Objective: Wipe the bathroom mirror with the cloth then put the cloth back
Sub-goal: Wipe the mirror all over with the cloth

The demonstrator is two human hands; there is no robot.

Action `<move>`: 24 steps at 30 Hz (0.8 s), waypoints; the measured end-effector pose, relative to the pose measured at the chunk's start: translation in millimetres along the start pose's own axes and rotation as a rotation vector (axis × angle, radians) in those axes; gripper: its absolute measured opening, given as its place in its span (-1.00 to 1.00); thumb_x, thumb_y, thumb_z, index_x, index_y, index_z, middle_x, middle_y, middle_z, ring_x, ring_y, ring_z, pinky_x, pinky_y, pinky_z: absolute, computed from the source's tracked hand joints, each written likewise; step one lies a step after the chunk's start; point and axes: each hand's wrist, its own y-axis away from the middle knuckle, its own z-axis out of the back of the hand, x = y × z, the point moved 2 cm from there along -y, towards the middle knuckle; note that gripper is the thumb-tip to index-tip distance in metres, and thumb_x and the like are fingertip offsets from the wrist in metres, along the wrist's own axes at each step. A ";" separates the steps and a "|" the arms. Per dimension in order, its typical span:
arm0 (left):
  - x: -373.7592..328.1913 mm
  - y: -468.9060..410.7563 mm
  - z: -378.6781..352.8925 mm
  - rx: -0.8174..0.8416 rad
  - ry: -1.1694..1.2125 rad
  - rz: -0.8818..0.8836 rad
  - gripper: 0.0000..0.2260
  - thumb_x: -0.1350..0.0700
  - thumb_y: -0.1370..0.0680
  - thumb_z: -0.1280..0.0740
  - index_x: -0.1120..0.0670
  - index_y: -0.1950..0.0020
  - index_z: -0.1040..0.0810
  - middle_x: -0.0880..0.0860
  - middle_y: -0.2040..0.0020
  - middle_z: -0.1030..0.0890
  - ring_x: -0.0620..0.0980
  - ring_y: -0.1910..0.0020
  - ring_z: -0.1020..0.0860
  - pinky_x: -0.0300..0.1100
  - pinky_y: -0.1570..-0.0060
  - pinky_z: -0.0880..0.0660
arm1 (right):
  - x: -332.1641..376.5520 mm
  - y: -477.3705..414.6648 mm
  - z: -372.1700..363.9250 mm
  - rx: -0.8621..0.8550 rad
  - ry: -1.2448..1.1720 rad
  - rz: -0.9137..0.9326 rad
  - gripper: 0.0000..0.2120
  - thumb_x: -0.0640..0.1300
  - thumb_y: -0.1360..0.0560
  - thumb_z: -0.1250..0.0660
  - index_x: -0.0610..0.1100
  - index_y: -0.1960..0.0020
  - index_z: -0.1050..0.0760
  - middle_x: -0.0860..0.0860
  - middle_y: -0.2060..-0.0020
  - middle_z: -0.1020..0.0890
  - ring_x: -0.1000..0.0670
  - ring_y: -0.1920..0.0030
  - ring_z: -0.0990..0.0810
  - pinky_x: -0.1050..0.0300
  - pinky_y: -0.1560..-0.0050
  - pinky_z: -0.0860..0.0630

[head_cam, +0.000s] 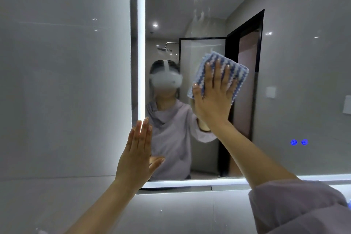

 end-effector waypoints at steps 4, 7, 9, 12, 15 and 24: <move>0.1 0.0 -1.2 -0.027 0.018 0.008 -0.16 -0.38 -0.48 0.15 0.24 -0.50 -0.13 0.22 -0.51 -0.18 0.24 -0.48 -0.18 0.05 -0.47 -0.14 | 42.5 -8.3 0.7 -0.018 -0.018 0.109 -0.35 0.18 -0.62 0.04 -0.13 -0.58 0.09 -0.17 -0.57 0.07 -0.19 -0.54 0.16 -0.12 -0.45 0.43; 0.0 -0.8 -2.0 -0.041 0.044 0.007 -0.16 -0.39 -0.48 0.07 0.25 -0.48 -0.14 0.23 -0.50 -0.20 0.25 -0.47 -0.20 0.10 -0.40 -0.26 | 75.4 -12.1 -1.6 -0.023 -0.011 0.198 -0.37 0.16 -0.63 -0.01 -0.12 -0.58 0.05 -0.15 -0.57 0.03 -0.17 -0.54 0.14 -0.10 -0.44 0.45; -0.3 -1.4 -3.0 -0.045 0.066 0.006 -0.15 -0.39 -0.44 -0.10 0.25 -0.48 -0.18 0.23 -0.49 -0.22 0.25 -0.46 -0.21 0.11 -0.39 -0.26 | 98.2 -12.6 -5.1 0.020 -0.006 0.271 -0.37 0.17 -0.62 0.00 -0.11 -0.58 0.03 -0.14 -0.57 0.01 -0.20 -0.56 0.11 -0.19 -0.48 0.34; 0.0 -2.2 -2.5 -0.039 0.062 0.005 -0.14 -0.36 -0.41 -0.15 0.24 -0.48 -0.20 0.22 -0.49 -0.24 0.24 -0.46 -0.22 0.10 -0.40 -0.25 | 125.1 -11.9 -8.5 0.052 0.037 0.371 -0.38 0.16 -0.62 0.02 -0.11 -0.57 0.02 -0.12 -0.57 -0.02 -0.18 -0.56 0.07 -0.22 -0.51 0.23; 0.9 -2.6 -2.3 -0.017 0.040 0.005 -0.15 -0.40 -0.45 -0.01 0.23 -0.48 -0.20 0.21 -0.48 -0.25 0.23 -0.46 -0.23 0.08 -0.40 -0.26 | 129.1 -14.8 -10.6 0.094 0.055 0.400 -0.38 0.18 -0.63 0.05 -0.08 -0.58 0.08 -0.09 -0.57 0.04 -0.15 -0.56 0.13 -0.18 -0.51 0.28; 2.4 -2.8 -5.0 -0.016 0.053 -0.003 -0.16 -0.40 -0.48 0.18 0.23 -0.47 -0.17 0.23 -0.49 -0.24 0.25 -0.46 -0.21 0.12 -0.40 -0.24 | 101.3 -22.2 -2.5 0.114 0.075 0.457 -0.36 0.18 -0.63 0.00 -0.11 -0.58 0.06 -0.10 -0.57 0.04 -0.15 -0.56 0.13 -0.09 -0.50 0.34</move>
